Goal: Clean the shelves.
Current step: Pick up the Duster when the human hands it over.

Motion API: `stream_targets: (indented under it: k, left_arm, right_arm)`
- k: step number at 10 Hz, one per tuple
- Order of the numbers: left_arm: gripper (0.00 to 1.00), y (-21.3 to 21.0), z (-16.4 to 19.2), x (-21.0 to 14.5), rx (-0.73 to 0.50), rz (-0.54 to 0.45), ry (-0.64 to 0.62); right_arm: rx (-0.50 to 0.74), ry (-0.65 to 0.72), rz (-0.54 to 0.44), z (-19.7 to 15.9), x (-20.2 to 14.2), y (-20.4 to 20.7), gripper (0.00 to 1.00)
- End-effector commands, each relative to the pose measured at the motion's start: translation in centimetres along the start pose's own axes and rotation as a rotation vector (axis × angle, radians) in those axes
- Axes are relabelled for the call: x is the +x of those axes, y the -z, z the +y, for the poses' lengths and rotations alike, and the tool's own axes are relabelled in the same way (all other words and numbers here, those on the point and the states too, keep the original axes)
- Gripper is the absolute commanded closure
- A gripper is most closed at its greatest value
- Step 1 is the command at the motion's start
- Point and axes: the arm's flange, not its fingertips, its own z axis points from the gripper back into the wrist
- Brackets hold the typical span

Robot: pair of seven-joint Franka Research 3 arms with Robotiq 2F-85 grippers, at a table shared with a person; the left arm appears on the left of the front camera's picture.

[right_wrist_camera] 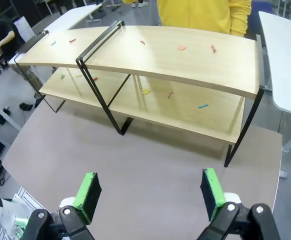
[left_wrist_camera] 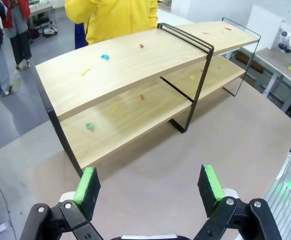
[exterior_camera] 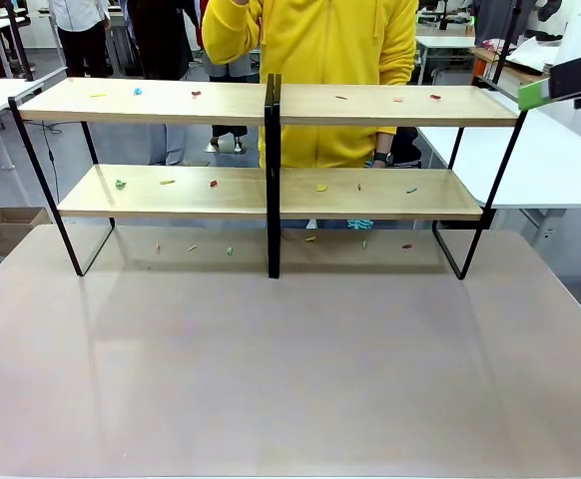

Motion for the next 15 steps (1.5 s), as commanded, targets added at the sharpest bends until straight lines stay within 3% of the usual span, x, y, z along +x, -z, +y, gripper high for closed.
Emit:
stream_targets:
  k: [1,10,11,12,15]
  left_arm:
    - [0.00,2.7,-6.4,-10.3,-0.002,-0.010,0.017]
    - [0.00,3.1,-6.5,-10.5,-0.015,0.004,0.017]
    - [0.00,3.2,-6.3,-10.3,0.021,0.033,-0.019]
    - [0.00,0.8,-0.2,-0.4,-0.011,0.020,0.003]
    - [0.00,0.8,-0.2,-0.4,-0.011,0.020,0.003]
  right_arm:
    - [-0.024,0.049,-0.028,-0.1,-6.0,0.9,0.00]
    - [-0.010,0.009,0.008,0.1,-6.1,1.9,0.00]
    - [-0.019,0.028,0.006,-0.4,0.0,0.3,0.00]
    - [-0.019,0.028,0.006,-0.4,0.0,0.3,0.00]
    - [-0.019,0.028,0.006,-0.4,0.0,0.3,0.00]
